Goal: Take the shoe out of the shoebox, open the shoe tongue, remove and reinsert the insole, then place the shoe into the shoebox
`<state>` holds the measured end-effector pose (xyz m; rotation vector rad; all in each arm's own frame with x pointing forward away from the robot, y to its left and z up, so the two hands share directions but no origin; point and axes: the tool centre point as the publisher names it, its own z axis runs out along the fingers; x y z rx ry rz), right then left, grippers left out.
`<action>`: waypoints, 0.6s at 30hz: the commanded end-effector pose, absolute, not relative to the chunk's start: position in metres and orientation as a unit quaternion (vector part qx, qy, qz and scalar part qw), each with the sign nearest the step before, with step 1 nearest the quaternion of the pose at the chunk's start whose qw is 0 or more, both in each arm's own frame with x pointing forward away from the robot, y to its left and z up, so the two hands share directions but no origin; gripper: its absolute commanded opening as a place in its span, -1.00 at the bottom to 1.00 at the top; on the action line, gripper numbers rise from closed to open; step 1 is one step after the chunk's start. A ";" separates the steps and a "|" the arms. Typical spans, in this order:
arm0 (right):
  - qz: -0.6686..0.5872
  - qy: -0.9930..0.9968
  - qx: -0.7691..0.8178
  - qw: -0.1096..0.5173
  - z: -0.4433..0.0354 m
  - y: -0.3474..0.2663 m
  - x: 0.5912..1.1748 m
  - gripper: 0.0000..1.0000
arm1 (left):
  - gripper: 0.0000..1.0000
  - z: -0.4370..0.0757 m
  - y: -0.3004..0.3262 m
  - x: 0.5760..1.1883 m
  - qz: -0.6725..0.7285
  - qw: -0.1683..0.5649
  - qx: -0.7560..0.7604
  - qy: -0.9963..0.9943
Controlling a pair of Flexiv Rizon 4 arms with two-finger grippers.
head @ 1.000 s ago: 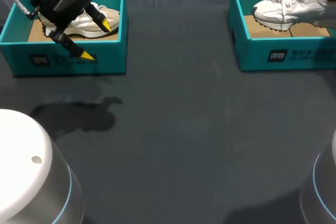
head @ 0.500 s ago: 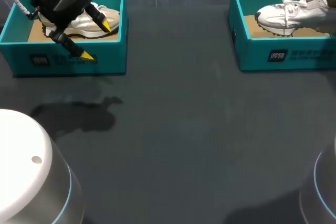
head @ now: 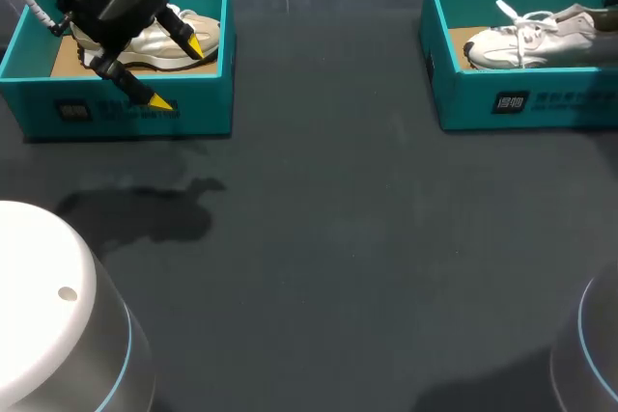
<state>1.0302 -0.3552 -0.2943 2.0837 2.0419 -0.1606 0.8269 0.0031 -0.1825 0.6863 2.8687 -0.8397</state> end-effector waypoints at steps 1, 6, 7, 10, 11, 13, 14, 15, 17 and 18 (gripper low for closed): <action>-0.053 0.695 0.708 0.111 -0.300 -0.351 1.027 -1.00 | 1.00 -0.183 0.003 0.827 -0.272 0.037 0.224 0.935; -0.054 0.698 0.707 0.098 -0.311 -0.348 1.028 -1.00 | 1.00 -0.183 0.003 0.827 -0.272 0.037 0.224 0.935; -0.052 0.699 0.707 0.095 -0.313 -0.348 1.028 -1.00 | 1.00 -0.183 0.003 0.827 -0.272 0.037 0.224 0.935; -0.055 0.697 0.710 0.087 -0.322 -0.349 1.029 -1.00 | 1.00 -0.183 0.003 0.827 -0.272 0.037 0.224 0.935; -0.055 0.697 0.710 0.085 -0.324 -0.350 1.029 -1.00 | 1.00 -0.183 0.003 0.827 -0.272 0.037 0.224 0.935; -0.058 0.695 0.712 0.083 -0.327 -0.349 1.030 -1.00 | 1.00 -0.183 0.003 0.827 -0.272 0.037 0.224 0.935; -0.058 0.695 0.712 0.082 -0.328 -0.349 1.030 -1.00 | 1.00 -0.183 0.003 0.827 -0.272 0.037 0.224 0.935; -0.059 0.695 0.712 0.082 -0.329 -0.348 1.031 -1.00 | 1.00 -0.183 0.003 0.827 -0.272 0.037 0.224 0.935; -0.067 0.694 0.712 0.081 -0.332 -0.347 1.032 -1.00 | 1.00 -0.183 0.003 0.827 -0.272 0.037 0.224 0.935; -0.069 0.694 0.712 0.081 -0.333 -0.346 1.032 -1.00 | 1.00 -0.183 0.003 0.827 -0.272 0.037 0.224 0.935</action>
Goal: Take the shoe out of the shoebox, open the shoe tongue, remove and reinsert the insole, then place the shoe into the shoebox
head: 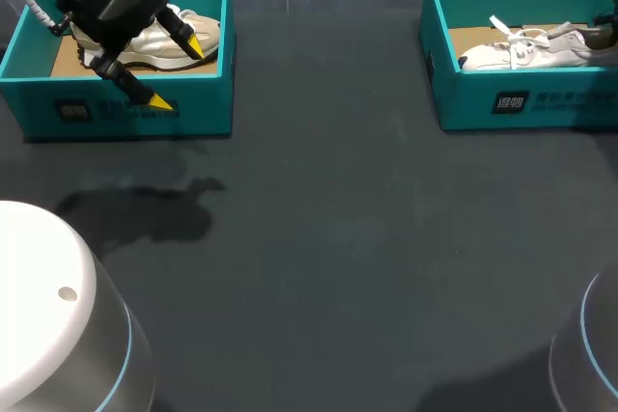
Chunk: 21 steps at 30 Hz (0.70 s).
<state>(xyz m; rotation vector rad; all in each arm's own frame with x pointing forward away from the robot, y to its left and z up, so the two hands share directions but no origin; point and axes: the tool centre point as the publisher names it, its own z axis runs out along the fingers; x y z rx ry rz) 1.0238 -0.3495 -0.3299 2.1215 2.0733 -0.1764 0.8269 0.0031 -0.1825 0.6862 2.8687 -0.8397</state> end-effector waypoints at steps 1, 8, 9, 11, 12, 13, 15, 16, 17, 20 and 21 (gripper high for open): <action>-0.073 0.694 0.712 0.081 -0.334 -0.346 1.033 -1.00 | 1.00 -0.183 0.003 0.827 -0.272 0.037 0.224 0.935; -0.072 0.697 0.708 0.081 -0.337 -0.341 1.033 -1.00 | 1.00 -0.183 0.003 0.827 -0.272 0.037 0.224 0.935; -0.071 0.698 0.708 0.080 -0.338 -0.340 1.033 -1.00 | 1.00 -0.183 0.003 0.827 -0.272 0.037 0.224 0.935; -0.073 0.699 0.707 0.078 -0.341 -0.338 1.034 -1.00 | 1.00 -0.183 0.003 0.827 -0.272 0.037 0.224 0.935; -0.073 0.699 0.707 0.077 -0.342 -0.338 1.034 -1.00 | 1.00 -0.183 0.003 0.827 -0.272 0.037 0.224 0.935; -0.073 0.700 0.706 0.076 -0.344 -0.337 1.034 -1.00 | 1.00 -0.183 0.003 0.827 -0.272 0.037 0.224 0.935; -0.072 0.701 0.705 0.072 -0.348 -0.336 1.034 -1.00 | 1.00 -0.183 0.003 0.827 -0.272 0.037 0.224 0.935; -0.070 0.702 0.705 0.070 -0.349 -0.336 1.034 -1.00 | 1.00 -0.183 0.003 0.827 -0.272 0.037 0.224 0.935; -0.069 0.702 0.706 0.068 -0.351 -0.335 1.033 -1.00 | 1.00 -0.183 0.003 0.827 -0.272 0.037 0.224 0.935; -0.066 0.701 0.707 0.066 -0.353 -0.333 1.032 -1.00 | 1.00 -0.183 0.003 0.827 -0.272 0.037 0.224 0.935; -0.065 0.701 0.707 0.066 -0.354 -0.332 1.031 -1.00 | 1.00 -0.183 0.003 0.827 -0.272 0.037 0.224 0.935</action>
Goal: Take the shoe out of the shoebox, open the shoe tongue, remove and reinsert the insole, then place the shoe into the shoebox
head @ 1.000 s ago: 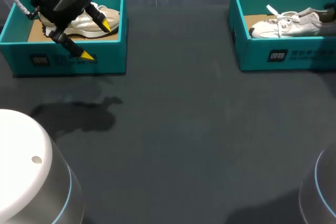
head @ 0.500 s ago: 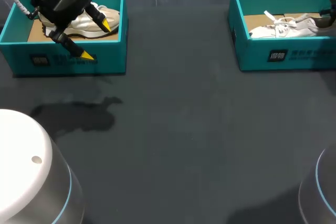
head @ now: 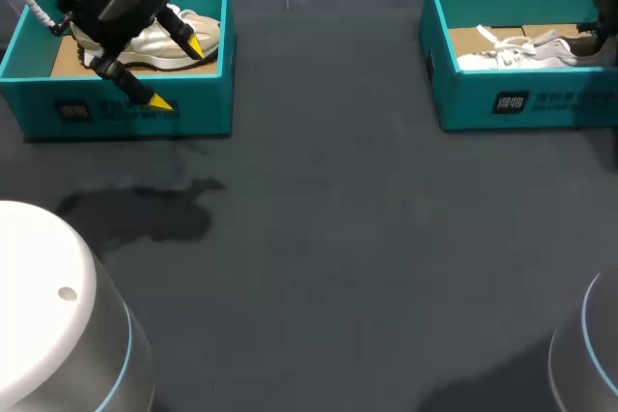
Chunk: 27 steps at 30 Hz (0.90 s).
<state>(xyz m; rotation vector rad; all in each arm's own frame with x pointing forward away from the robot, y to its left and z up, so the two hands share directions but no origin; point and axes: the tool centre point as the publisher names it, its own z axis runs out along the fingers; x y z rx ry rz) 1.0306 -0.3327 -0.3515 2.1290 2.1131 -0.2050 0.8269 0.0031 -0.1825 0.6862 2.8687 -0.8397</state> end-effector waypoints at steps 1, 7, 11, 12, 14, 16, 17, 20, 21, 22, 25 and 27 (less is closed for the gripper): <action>-0.064 0.701 0.707 0.065 -0.355 -0.331 1.031 -1.00 | 1.00 -0.183 0.003 0.827 -0.272 0.037 0.224 0.935; -0.064 0.698 0.711 0.061 -0.362 -0.329 1.030 -1.00 | 1.00 -0.183 0.003 0.827 -0.272 0.037 0.224 0.935; -0.065 0.692 0.717 0.059 -0.367 -0.334 1.029 -1.00 | 1.00 -0.183 0.003 0.827 -0.272 0.037 0.224 0.935; -0.065 0.691 0.717 0.058 -0.368 -0.335 1.029 -1.00 | 1.00 -0.183 0.003 0.827 -0.272 0.037 0.224 0.935; -0.065 0.690 0.719 0.059 -0.368 -0.335 1.029 -1.00 | 1.00 -0.183 0.003 0.827 -0.272 0.037 0.224 0.935; -0.063 0.687 0.721 0.060 -0.369 -0.335 1.029 -1.00 | 1.00 -0.183 0.003 0.827 -0.272 0.037 0.224 0.935; -0.063 0.687 0.722 0.060 -0.369 -0.336 1.030 -1.00 | 1.00 -0.183 0.003 0.827 -0.272 0.037 0.224 0.935; -0.062 0.685 0.723 0.061 -0.370 -0.337 1.030 -1.00 | 1.00 -0.183 0.003 0.827 -0.272 0.037 0.224 0.935; -0.062 0.684 0.725 0.062 -0.370 -0.337 1.030 -1.00 | 1.00 -0.183 0.003 0.827 -0.272 0.037 0.224 0.935; -0.062 0.683 0.725 0.062 -0.370 -0.338 1.030 -1.00 | 1.00 -0.183 0.003 0.827 -0.272 0.037 0.224 0.935; -0.061 0.681 0.727 0.065 -0.369 -0.340 1.031 -1.00 | 1.00 -0.183 0.003 0.827 -0.272 0.037 0.224 0.935; -0.058 0.681 0.727 0.066 -0.369 -0.341 1.032 -1.00 | 1.00 -0.183 0.003 0.827 -0.272 0.037 0.224 0.935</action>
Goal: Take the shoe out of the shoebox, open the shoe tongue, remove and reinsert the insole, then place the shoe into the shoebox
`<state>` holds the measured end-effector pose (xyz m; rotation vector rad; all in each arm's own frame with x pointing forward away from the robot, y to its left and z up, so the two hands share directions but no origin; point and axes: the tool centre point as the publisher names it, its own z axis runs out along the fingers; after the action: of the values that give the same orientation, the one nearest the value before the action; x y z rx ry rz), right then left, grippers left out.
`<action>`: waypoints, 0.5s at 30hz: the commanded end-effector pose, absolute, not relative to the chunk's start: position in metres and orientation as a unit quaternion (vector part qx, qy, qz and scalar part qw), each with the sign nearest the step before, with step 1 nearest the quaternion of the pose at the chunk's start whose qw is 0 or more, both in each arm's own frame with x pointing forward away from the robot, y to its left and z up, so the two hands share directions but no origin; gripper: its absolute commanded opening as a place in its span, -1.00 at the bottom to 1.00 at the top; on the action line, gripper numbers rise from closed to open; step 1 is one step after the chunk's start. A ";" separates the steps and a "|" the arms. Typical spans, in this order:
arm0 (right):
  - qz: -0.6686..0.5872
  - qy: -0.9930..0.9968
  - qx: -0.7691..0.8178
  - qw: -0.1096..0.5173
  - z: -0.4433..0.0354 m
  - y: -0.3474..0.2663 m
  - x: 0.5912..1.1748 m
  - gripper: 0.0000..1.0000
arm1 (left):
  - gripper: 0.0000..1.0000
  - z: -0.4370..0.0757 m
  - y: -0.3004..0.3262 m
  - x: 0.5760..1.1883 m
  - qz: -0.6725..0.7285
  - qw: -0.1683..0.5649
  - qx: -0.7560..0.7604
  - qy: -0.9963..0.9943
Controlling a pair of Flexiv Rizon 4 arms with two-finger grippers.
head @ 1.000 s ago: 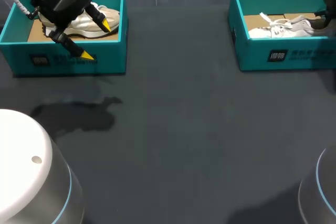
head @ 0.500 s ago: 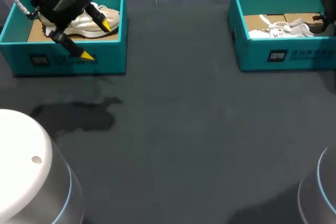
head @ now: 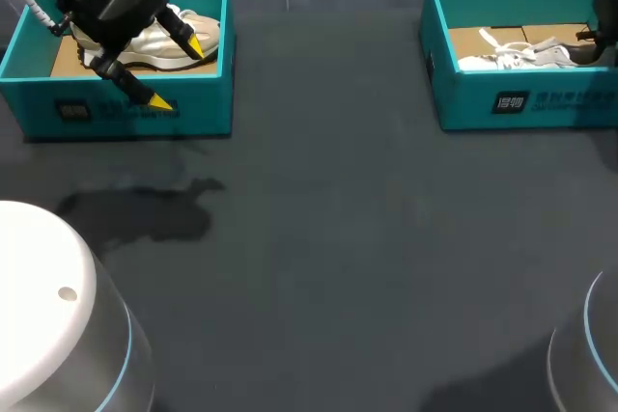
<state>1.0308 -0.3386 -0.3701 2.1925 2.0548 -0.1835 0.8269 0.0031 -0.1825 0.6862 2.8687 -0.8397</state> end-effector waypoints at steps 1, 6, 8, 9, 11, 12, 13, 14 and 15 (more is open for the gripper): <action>-0.055 0.680 0.728 0.067 -0.370 -0.341 1.032 -1.00 | 1.00 -0.183 0.003 0.827 -0.272 0.037 0.224 0.935; -0.040 0.681 0.727 0.070 -0.369 -0.341 1.033 -1.00 | 1.00 -0.183 0.003 0.827 -0.272 0.037 0.224 0.935; -0.039 0.684 0.724 0.072 -0.370 -0.341 1.034 -1.00 | 1.00 -0.183 0.003 0.827 -0.272 0.037 0.224 0.935; -0.040 0.685 0.724 0.071 -0.371 -0.341 1.034 -1.00 | 1.00 -0.183 0.003 0.827 -0.272 0.037 0.224 0.935; -0.041 0.687 0.722 0.070 -0.372 -0.340 1.034 -1.00 | 1.00 -0.183 0.003 0.827 -0.272 0.037 0.224 0.935; -0.042 0.688 0.721 0.069 -0.372 -0.340 1.034 -1.00 | 1.00 -0.183 0.003 0.827 -0.272 0.037 0.224 0.935; -0.042 0.688 0.721 0.069 -0.373 -0.340 1.033 -1.00 | 1.00 -0.183 0.003 0.827 -0.272 0.037 0.224 0.935; -0.044 0.688 0.721 0.068 -0.373 -0.340 1.033 -1.00 | 1.00 -0.183 0.003 0.827 -0.272 0.037 0.224 0.935; -0.044 0.689 0.721 0.068 -0.374 -0.340 1.032 -1.00 | 1.00 -0.183 0.003 0.827 -0.272 0.037 0.224 0.935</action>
<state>1.0333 -0.3405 -0.3735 2.1704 2.0742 -0.1303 0.8269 0.0031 -0.1825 0.6862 2.8687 -0.8397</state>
